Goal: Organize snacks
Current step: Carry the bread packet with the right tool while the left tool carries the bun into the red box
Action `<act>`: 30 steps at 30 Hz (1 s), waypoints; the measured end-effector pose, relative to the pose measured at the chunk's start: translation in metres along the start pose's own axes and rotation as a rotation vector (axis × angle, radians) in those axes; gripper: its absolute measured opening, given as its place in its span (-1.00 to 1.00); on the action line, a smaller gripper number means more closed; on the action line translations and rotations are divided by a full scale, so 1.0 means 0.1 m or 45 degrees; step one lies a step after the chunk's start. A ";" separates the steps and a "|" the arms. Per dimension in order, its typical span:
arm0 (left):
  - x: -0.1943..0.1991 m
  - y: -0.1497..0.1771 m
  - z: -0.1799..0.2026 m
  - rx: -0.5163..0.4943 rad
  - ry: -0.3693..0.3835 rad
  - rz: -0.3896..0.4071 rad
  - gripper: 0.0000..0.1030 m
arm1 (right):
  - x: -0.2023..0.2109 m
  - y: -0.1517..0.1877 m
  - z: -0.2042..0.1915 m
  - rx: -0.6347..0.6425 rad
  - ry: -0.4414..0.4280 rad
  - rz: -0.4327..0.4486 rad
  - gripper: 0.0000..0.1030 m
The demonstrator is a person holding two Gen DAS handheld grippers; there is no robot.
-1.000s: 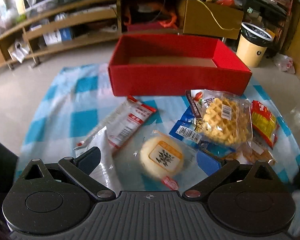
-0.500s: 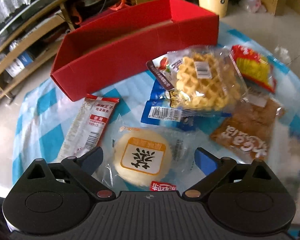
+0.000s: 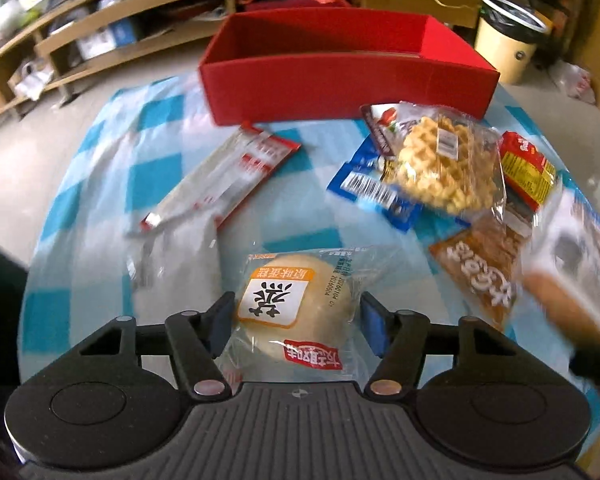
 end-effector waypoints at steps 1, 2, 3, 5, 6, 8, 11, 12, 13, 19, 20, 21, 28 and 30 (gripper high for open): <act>0.05 0.02 0.02 0.007 -0.001 0.009 0.36 | 0.03 -0.02 -0.01 0.006 0.006 0.016 0.26; 0.09 0.02 0.04 0.011 0.004 0.016 0.36 | 0.05 -0.04 -0.01 0.007 0.015 0.034 0.26; 0.12 0.00 0.07 0.013 0.010 0.021 0.35 | 0.07 -0.06 -0.01 0.001 0.023 0.048 0.26; 0.16 -0.06 0.11 0.000 0.008 0.033 0.35 | 0.07 -0.09 0.00 -0.019 0.026 0.055 0.26; 0.19 -0.10 0.13 -0.003 0.011 0.056 0.35 | 0.05 -0.10 0.00 -0.024 0.033 0.054 0.26; 0.25 -0.18 0.15 0.016 0.044 0.111 0.35 | 0.00 -0.15 0.01 -0.027 0.050 0.053 0.26; 0.29 -0.36 0.19 0.033 0.054 0.145 0.35 | -0.06 -0.30 0.05 -0.044 0.079 0.084 0.26; 0.31 -0.43 0.21 0.034 0.058 0.166 0.35 | -0.07 -0.35 0.06 -0.048 0.092 0.100 0.26; 0.32 -0.48 0.22 0.040 0.057 0.184 0.35 | -0.09 -0.41 0.08 -0.049 0.102 0.115 0.26; 0.37 -0.73 0.17 0.069 0.037 0.252 0.35 | -0.16 -0.70 0.23 -0.113 0.147 0.165 0.26; 0.37 -0.76 0.16 0.078 0.039 0.254 0.35 | -0.17 -0.73 0.27 -0.127 0.154 0.168 0.26; 0.37 -0.79 0.15 0.085 0.038 0.257 0.35 | -0.18 -0.76 0.29 -0.142 0.155 0.171 0.26; 0.39 -0.99 0.22 0.064 0.025 0.305 0.35 | -0.19 -0.97 0.35 -0.173 0.159 0.222 0.26; 0.39 -1.05 0.23 0.061 0.019 0.314 0.35 | -0.20 -1.02 0.38 -0.184 0.164 0.233 0.26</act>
Point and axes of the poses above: each gripper's, at about its wrist camera, not at the fingertips, and x roughly against the way its jaws point, z to its right, y to its underside, the point moved 6 cm from there along -x, roughly the way its jaws point, and after that the axes turned 11 degrees about y, right-handed, at the moved point
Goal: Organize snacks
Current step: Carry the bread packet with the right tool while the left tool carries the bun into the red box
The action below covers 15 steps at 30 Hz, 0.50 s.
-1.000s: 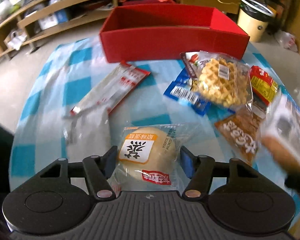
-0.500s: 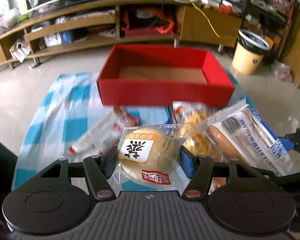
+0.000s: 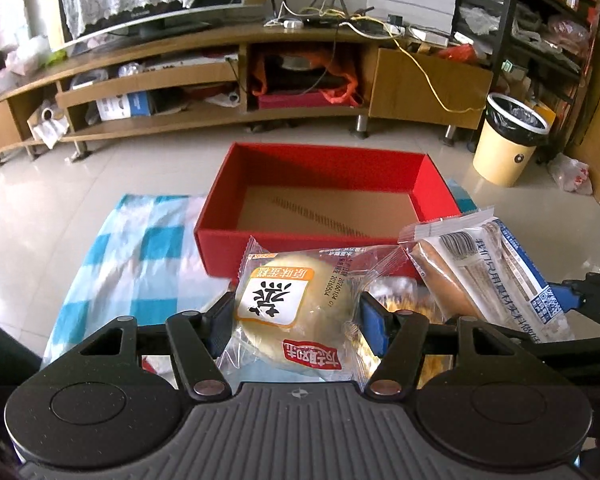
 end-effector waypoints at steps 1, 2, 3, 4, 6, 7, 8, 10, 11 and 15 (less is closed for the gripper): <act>-0.02 -0.03 0.00 0.001 0.002 0.003 0.35 | -0.01 -0.02 0.01 -0.005 0.002 0.003 0.26; -0.03 -0.05 0.01 0.003 0.003 0.007 0.35 | -0.02 -0.05 0.02 -0.011 0.004 0.005 0.26; -0.06 -0.09 0.01 0.003 0.001 0.011 0.35 | -0.04 -0.08 0.03 -0.018 0.006 0.010 0.26; -0.08 -0.11 0.01 -0.001 -0.002 0.013 0.35 | -0.06 -0.11 0.04 -0.028 0.008 0.017 0.26; -0.13 -0.18 0.03 -0.007 -0.003 0.016 0.35 | -0.09 -0.17 0.06 -0.041 0.008 0.027 0.26; -0.15 -0.20 0.04 -0.009 -0.003 0.018 0.35 | -0.12 -0.22 0.07 -0.048 0.009 0.034 0.26; -0.17 -0.23 0.03 -0.013 -0.011 0.022 0.35 | -0.15 -0.26 0.08 -0.054 0.011 0.039 0.26; -0.23 -0.31 0.03 -0.016 -0.019 0.029 0.35 | -0.21 -0.35 0.11 -0.070 0.017 0.051 0.26; -0.25 -0.34 0.02 -0.015 -0.020 0.032 0.35 | -0.24 -0.39 0.13 -0.077 0.020 0.056 0.26; -0.41 -0.50 -0.02 -0.013 -0.036 0.046 0.35 | -0.39 -0.56 0.18 -0.111 0.023 0.062 0.26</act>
Point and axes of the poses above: each gripper's, at about its wrist camera, not at the fingertips, and x roughly against the way its jaws point, z to its right, y to its underside, the point moved 6 cm from there along -x, roughly the way its jaws point, and after that the axes turned 11 degrees about y, right-handed, at the moved point
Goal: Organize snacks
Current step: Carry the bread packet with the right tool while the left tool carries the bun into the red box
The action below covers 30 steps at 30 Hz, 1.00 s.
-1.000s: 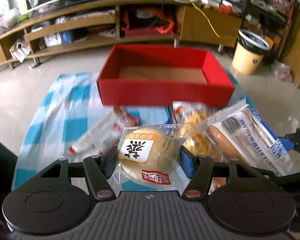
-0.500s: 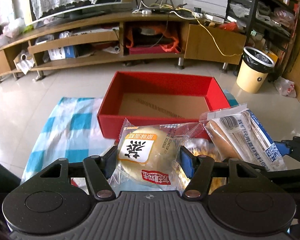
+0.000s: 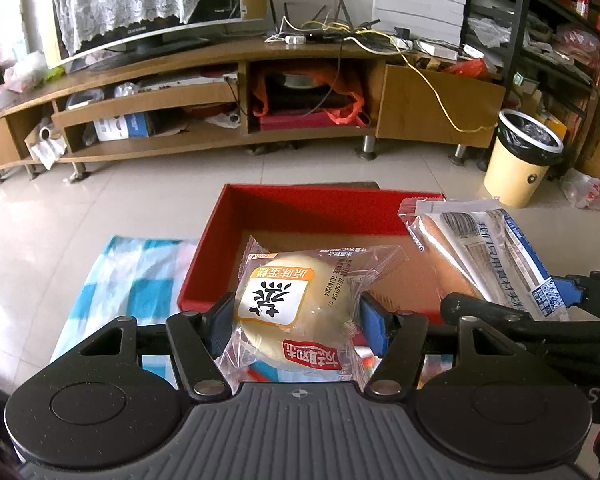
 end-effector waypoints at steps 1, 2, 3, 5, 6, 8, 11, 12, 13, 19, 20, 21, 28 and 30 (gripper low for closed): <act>-0.04 -0.03 -0.01 0.001 -0.005 0.002 0.35 | -0.04 -0.03 0.01 -0.003 0.005 0.000 0.26; -0.09 -0.07 -0.03 0.006 -0.010 0.005 0.35 | -0.10 -0.07 0.01 -0.006 0.010 -0.001 0.26; -0.14 -0.10 -0.05 0.014 -0.014 0.007 0.35 | -0.15 -0.11 0.02 -0.009 0.013 -0.002 0.26; -0.26 -0.17 -0.11 0.029 -0.026 0.008 0.35 | -0.28 -0.17 0.02 -0.013 0.019 -0.003 0.26; -0.33 -0.21 -0.14 0.035 -0.035 0.007 0.35 | -0.35 -0.21 0.02 -0.014 0.021 -0.004 0.26; -0.45 -0.27 -0.20 0.043 -0.051 0.007 0.35 | -0.51 -0.28 0.02 -0.021 0.023 -0.011 0.26; -0.64 -0.33 -0.28 0.052 -0.072 0.002 0.35 | -0.75 -0.35 0.03 -0.041 0.015 -0.022 0.26; -0.71 -0.34 -0.30 0.049 -0.077 -0.005 0.35 | -0.83 -0.37 0.03 -0.040 0.019 -0.027 0.26; -0.80 -0.33 -0.33 0.041 -0.083 -0.015 0.36 | -0.91 -0.38 0.02 -0.032 0.030 -0.032 0.26; -1.16 -0.20 -0.48 -0.009 -0.124 -0.068 0.36 | -1.36 -0.35 0.00 0.029 0.067 -0.043 0.26; -1.20 -0.17 -0.50 -0.011 -0.129 -0.078 0.36 | -1.42 -0.32 -0.01 0.039 0.073 -0.047 0.26; -1.23 -0.15 -0.53 -0.014 -0.139 -0.087 0.36 | -1.48 -0.29 -0.03 0.051 0.080 -0.055 0.26; -1.30 -0.10 -0.56 -0.056 -0.181 -0.107 0.44 | -1.73 -0.11 -0.07 0.111 0.120 -0.131 0.28; -1.30 -0.07 -0.54 -0.076 -0.192 -0.114 0.49 | -1.72 -0.10 -0.06 0.132 0.132 -0.148 0.27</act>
Point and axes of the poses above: each gripper's, at about its wrist camera, not at the fingertips, and x roughly against the way its jaws point, z to its right, y to its underside, the point moved 6 cm from there along -x, roughly the way its jaws point, and after that the axes turned 11 degrees about y, right-handed, at the moved point
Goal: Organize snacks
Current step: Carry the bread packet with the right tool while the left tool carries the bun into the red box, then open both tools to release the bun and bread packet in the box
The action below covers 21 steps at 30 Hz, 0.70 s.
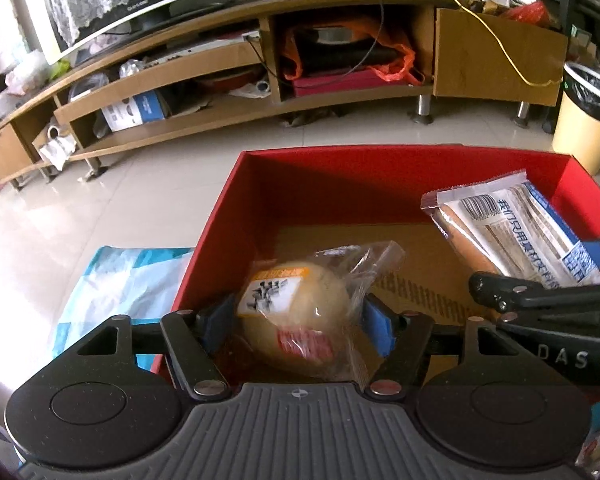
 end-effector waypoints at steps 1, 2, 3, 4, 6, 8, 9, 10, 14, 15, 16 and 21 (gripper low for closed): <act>0.00 0.01 0.00 -0.007 -0.007 -0.001 0.51 | 0.01 0.00 -0.01 0.011 -0.010 -0.006 0.27; 0.01 0.03 0.01 -0.009 -0.009 -0.006 0.52 | 0.03 0.01 0.00 0.013 -0.021 -0.003 0.27; 0.01 0.03 0.01 -0.009 -0.009 -0.011 0.53 | 0.05 0.02 0.00 0.021 -0.024 -0.001 0.27; 0.02 0.05 0.02 -0.010 -0.008 -0.018 0.55 | 0.07 0.03 -0.01 0.031 -0.023 0.001 0.27; 0.03 0.08 0.04 -0.015 0.000 -0.052 0.66 | 0.12 0.04 -0.01 0.047 -0.011 0.014 0.28; 0.05 0.13 0.06 -0.009 0.014 -0.085 0.69 | 0.16 0.02 0.02 0.042 0.028 0.021 0.31; 0.07 0.14 0.05 0.013 0.026 -0.090 0.69 | 0.20 0.01 0.06 0.025 0.027 0.024 0.31; 0.09 0.15 0.05 0.024 0.042 -0.099 0.70 | 0.24 -0.02 0.09 0.004 0.014 0.027 0.31; 0.18 0.20 0.04 0.081 0.074 -0.148 0.66 | 0.47 -0.13 0.19 -0.065 -0.009 0.083 0.32; 0.22 0.22 0.04 0.099 0.089 -0.158 0.65 | 0.53 -0.15 0.20 -0.070 -0.010 0.095 0.32; 0.27 0.24 0.04 0.112 0.108 -0.165 0.64 | 0.59 -0.16 0.20 -0.074 -0.009 0.106 0.32; 0.58 0.27 0.05 0.102 0.064 -0.098 0.68 | 0.87 -0.10 0.20 -0.091 -0.040 0.115 0.32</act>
Point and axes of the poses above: each gripper's, at about its wrist camera, not at the fingertips, and x roughly against the way its jaws point, z to its right, y to its underside, the point moved 6 cm from there along -x, roughly the way its jaws point, and after that the axes turned 11 degrees about y, right-handed, at the moved point
